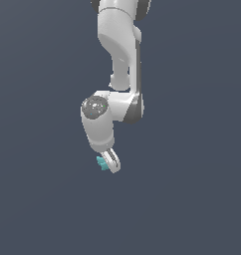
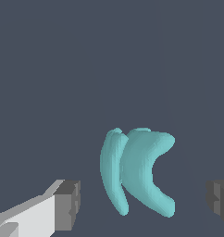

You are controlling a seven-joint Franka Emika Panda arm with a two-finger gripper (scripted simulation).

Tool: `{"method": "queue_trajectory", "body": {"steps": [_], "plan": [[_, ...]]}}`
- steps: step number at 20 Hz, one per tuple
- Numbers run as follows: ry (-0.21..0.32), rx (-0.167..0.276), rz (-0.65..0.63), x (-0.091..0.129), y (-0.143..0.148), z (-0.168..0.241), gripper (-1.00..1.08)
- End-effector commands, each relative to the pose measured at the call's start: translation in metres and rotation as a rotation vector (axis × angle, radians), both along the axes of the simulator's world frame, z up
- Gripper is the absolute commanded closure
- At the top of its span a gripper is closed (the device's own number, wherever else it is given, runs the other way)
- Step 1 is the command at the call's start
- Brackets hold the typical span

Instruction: Pick up the object and move it to a goal position.

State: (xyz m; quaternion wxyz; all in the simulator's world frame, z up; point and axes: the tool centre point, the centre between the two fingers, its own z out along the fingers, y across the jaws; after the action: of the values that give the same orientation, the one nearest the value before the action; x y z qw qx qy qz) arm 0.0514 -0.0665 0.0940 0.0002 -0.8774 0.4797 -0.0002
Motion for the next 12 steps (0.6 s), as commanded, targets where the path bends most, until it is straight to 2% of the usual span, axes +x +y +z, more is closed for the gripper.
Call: {"method": "queue_trajectory", "body": {"steps": [1, 12], "plan": [[0.001, 0.0, -0.001, 0.0, 0.0, -0.005, -0.92], [0.001, 0.0, -0.005, -0.001, 0.0, -0.049, -0.92]]}}
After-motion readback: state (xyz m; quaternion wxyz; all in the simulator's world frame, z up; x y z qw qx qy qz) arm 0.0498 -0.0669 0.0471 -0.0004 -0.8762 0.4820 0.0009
